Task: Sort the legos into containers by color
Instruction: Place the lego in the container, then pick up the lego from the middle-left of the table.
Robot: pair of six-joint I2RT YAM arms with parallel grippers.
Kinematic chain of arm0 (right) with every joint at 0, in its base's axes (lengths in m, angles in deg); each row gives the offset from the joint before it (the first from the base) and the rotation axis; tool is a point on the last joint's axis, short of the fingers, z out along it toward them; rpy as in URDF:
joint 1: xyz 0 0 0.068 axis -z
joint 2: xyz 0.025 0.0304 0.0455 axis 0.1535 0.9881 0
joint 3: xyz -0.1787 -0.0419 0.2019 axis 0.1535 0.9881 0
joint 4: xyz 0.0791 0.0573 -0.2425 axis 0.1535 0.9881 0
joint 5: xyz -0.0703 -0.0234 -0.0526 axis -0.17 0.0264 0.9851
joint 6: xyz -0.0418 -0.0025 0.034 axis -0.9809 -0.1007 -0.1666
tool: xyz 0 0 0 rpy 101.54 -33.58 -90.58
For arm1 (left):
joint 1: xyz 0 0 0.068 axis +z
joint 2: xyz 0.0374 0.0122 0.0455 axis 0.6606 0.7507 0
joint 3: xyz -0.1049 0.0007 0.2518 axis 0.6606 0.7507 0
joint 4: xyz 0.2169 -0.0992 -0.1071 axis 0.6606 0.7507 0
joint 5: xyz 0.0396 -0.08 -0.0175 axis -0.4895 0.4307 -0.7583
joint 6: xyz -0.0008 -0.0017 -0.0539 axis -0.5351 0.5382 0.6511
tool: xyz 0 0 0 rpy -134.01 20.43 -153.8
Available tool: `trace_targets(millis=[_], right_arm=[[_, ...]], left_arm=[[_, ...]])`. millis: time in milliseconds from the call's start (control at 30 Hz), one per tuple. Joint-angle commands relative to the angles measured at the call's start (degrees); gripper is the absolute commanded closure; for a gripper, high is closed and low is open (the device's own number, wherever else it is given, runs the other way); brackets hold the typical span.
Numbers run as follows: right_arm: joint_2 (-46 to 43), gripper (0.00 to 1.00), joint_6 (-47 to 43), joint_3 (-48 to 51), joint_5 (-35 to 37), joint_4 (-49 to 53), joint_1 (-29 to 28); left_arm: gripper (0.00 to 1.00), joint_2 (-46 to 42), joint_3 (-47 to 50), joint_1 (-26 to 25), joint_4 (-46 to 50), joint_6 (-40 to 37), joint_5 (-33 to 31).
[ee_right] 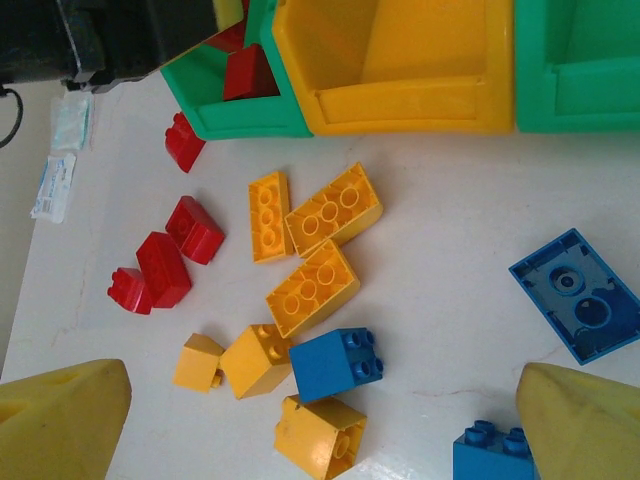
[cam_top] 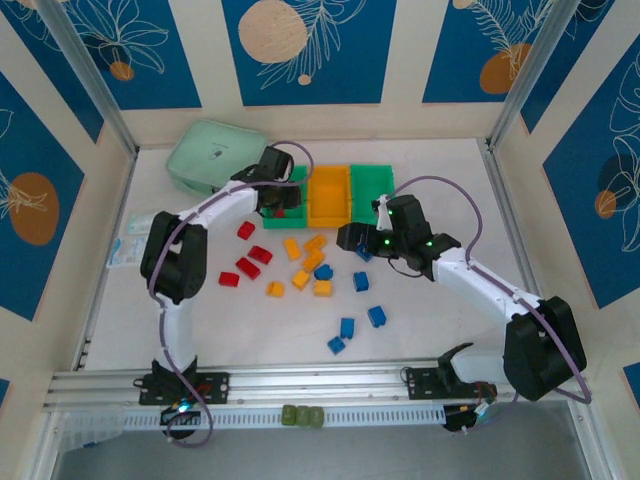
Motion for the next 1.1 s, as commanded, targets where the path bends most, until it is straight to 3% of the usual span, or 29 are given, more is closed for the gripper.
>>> trace_targets(millis=[0,267,533,800,1067], right_arm=[[-0.6,0.01,0.2,-1.8,-1.2,1.4,0.2],[-2.0,0.01,-1.2,-2.2,-1.8,3.7,0.2],[-2.1,0.01,-2.3,-2.6,-1.7,5.4,-1.2],[0.8,0.01,-1.6,-2.8,-2.0,3.1,-6.1],[6.4,0.01,-0.5,-4.4,0.2,-1.1,-11.3]], left_arm=[[0.66,-0.5,-1.4,-0.3,2.6,-1.3,-0.3],[0.6,-5.9,2.5,-0.3,1.6,-1.4,2.4],[0.58,-17.8,14.0,0.6,-0.6,-2.1,2.9],[0.53,-30.8,28.4,4.8,-0.5,-2.7,2.1],[0.5,-33.0,36.3,11.6,-2.5,-3.3,4.0]])
